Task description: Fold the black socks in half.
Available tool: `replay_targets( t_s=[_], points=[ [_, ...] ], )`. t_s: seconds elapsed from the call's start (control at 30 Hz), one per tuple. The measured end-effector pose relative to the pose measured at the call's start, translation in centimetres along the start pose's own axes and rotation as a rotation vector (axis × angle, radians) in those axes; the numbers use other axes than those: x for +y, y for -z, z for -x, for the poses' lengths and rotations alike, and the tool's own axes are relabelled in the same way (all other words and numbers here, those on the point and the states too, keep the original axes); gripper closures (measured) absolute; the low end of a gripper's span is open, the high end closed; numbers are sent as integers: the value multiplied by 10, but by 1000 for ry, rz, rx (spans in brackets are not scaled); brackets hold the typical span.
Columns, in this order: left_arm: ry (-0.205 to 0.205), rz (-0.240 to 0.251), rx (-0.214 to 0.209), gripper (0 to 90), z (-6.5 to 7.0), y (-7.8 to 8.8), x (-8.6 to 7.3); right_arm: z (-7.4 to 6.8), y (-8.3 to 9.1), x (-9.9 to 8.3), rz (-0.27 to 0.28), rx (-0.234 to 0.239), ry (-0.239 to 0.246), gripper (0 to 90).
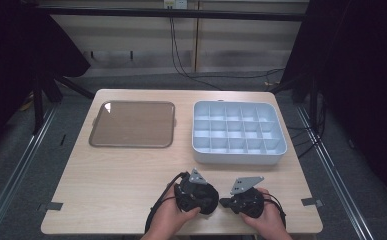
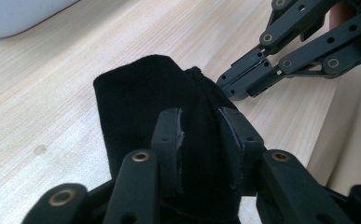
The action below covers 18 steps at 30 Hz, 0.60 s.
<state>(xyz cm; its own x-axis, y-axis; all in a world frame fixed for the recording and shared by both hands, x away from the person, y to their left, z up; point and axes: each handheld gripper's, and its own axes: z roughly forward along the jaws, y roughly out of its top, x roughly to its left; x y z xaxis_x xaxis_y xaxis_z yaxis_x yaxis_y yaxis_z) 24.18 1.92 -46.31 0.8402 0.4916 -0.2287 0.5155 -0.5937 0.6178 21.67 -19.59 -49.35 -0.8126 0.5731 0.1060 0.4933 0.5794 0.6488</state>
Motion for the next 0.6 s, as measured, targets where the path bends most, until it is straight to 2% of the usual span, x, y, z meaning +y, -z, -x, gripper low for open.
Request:
replay_targets(
  t_s=[0.07, 0.13, 0.23, 0.3, 0.4, 0.47, 0.6],
  points=[
    [-18, -12, 3, 665, -1, 2, 1, 0, 0, 0, -1, 0, 1, 899],
    [4, 6, 6, 656, 0, 3, 2, 0, 0, 0, 0, 0, 0, 899],
    [-6, -2, 6, 634, -3, 6, 3, 0, 0, 0, -1, -1, 0, 899],
    [14, 10, 6, 617, -3, 7, 4, 0, 0, 0, -1, 0, 0, 899],
    [12, 7, 11, 609, -5, 10, 5, 0, 0, 0, -1, 0, 0, 899],
    [28, 18, 10, 610, -4, 10, 6, 0, 0, 0, -1, 1, 0, 899],
    [22, 18, 3, 667, -4, 10, 7, 0, 0, 0, 0, 2, -1, 899]
  ],
)
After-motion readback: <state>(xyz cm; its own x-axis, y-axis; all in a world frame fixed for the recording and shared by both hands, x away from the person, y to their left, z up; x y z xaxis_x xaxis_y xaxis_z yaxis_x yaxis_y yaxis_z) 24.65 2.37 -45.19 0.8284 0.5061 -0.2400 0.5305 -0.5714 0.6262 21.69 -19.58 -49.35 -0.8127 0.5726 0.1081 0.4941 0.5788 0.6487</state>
